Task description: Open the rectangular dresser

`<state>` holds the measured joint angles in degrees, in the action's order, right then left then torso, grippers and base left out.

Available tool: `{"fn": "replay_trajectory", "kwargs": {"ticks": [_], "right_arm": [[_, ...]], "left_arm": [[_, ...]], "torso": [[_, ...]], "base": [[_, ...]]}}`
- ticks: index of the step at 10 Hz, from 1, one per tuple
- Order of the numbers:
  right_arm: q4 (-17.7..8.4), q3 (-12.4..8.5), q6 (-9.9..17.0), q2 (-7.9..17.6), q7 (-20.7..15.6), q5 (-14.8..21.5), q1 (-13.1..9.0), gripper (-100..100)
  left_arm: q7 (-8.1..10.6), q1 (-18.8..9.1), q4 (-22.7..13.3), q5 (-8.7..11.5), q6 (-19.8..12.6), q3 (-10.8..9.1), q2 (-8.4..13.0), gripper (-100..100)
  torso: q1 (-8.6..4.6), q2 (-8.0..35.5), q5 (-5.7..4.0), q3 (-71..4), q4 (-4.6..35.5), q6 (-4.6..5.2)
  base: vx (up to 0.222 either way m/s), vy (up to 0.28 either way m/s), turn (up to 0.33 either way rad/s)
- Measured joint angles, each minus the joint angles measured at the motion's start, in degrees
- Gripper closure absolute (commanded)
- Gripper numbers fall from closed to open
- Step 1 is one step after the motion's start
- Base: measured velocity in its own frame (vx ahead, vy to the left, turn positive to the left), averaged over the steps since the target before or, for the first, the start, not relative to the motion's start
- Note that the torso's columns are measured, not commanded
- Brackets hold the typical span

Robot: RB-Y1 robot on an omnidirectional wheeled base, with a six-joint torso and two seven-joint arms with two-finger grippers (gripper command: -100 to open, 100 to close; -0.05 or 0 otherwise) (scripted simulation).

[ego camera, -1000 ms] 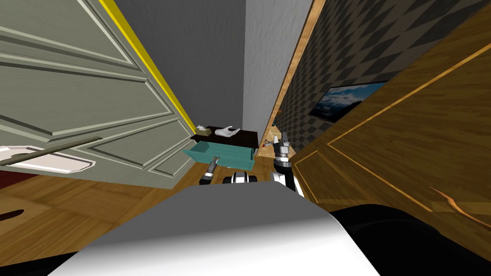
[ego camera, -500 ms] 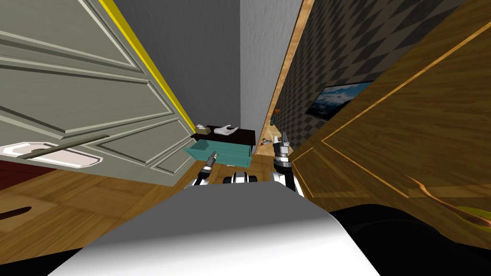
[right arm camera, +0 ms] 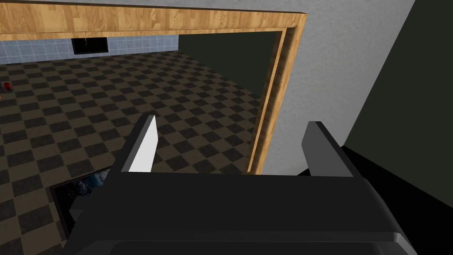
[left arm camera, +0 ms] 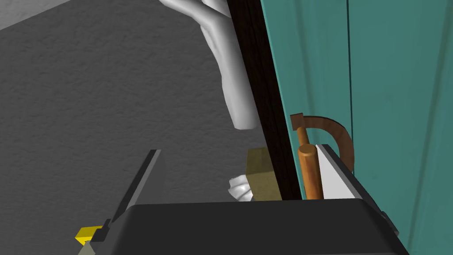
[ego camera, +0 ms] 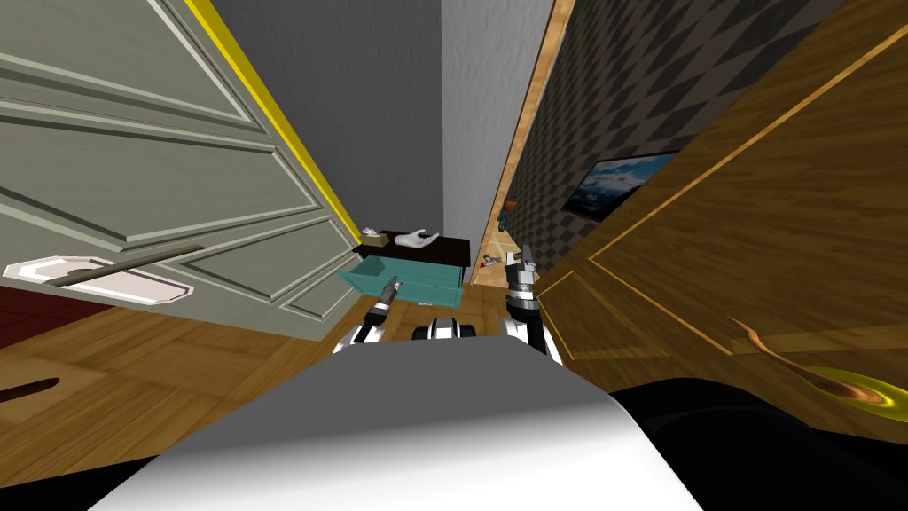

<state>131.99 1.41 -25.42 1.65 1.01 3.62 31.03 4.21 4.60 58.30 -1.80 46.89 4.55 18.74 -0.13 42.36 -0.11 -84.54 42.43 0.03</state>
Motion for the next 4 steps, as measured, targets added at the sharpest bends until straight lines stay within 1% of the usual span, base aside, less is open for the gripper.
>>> {"fn": "replay_trajectory", "kwargs": {"ticks": [4], "right_arm": [[0.0,0.0,0.0,0.0,0.0,0.0,0.0,0]], "left_arm": [[0.01,0.1,-0.1,0.0,-0.1,0.02,0.0,0]], "torso": [[0.1,-0.1,0.09,0.0,-0.1,-0.02]], "base": [[0.0,0.0,0.0]]}}
